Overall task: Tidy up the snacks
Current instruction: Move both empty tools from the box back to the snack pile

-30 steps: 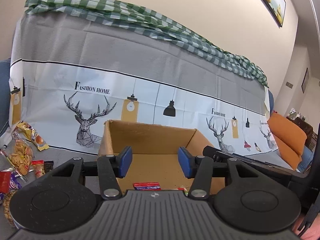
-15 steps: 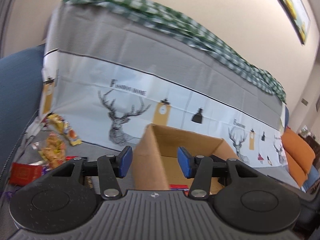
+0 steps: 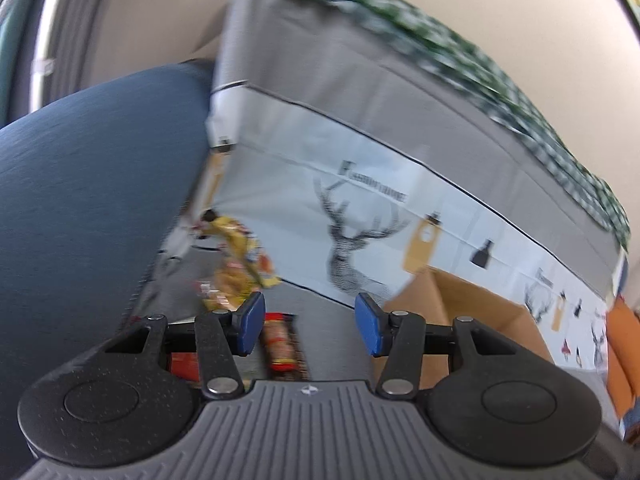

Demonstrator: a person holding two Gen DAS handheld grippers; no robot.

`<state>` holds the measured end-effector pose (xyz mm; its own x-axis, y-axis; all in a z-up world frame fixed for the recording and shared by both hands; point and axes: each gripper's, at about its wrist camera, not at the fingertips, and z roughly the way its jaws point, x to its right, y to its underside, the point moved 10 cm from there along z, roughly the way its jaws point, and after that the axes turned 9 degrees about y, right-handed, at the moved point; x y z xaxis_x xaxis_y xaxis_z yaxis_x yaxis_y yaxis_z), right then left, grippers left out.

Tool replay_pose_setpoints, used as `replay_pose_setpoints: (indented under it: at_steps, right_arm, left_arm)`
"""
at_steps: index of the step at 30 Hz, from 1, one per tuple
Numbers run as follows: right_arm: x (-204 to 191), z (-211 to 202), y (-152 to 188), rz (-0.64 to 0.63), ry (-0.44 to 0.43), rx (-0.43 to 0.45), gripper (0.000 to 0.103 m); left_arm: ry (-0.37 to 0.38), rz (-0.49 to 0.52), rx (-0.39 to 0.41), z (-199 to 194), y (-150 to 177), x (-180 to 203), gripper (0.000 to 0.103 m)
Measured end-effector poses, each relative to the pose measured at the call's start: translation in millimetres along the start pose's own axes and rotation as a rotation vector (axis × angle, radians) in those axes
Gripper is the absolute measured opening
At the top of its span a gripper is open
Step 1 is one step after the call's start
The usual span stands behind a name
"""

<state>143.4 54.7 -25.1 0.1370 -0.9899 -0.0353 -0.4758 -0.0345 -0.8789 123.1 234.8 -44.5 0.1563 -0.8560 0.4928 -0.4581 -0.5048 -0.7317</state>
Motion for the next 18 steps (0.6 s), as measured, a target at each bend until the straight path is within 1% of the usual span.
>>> replay_pose_setpoints:
  at_steps: [4, 7, 9, 12, 14, 16, 18]
  right_arm:
    - [-29.1, 2.4, 13.6, -0.041, -0.025, -0.006, 0.063]
    - [-48.5, 6.9, 27.4, -0.077, -0.049, -0.022, 0.063]
    - [-59.9, 10.7, 37.4, -0.102, -0.068, -0.03, 0.068]
    - [-78.0, 19.3, 57.2, -0.151, -0.098, -0.059, 0.071]
    - [-90.6, 25.0, 72.3, -0.184, -0.131, -0.084, 0.077]
    - [-102.2, 31.5, 85.6, -0.216, -0.147, -0.112, 0.078]
    - [-113.6, 34.5, 96.5, -0.244, -0.18, -0.118, 0.083]
  left_arm:
    - [-0.036, -0.055, 0.007, -9.1, -8.7, -31.3, 0.053]
    - [-0.05, -0.072, 0.015, -15.6, -11.2, -46.4, 0.053]
    - [-0.053, -0.071, 0.016, -17.0, -11.7, -51.1, 0.053]
    - [-0.061, -0.044, 0.013, -16.9, -10.2, -55.1, 0.053]
    - [-0.074, -0.029, 0.004, -15.1, -8.8, -57.7, 0.053]
    - [-0.06, -0.021, 0.008, -15.5, -8.8, -57.8, 0.053]
    - [-0.062, -0.02, -0.001, -14.8, -7.2, -59.5, 0.053]
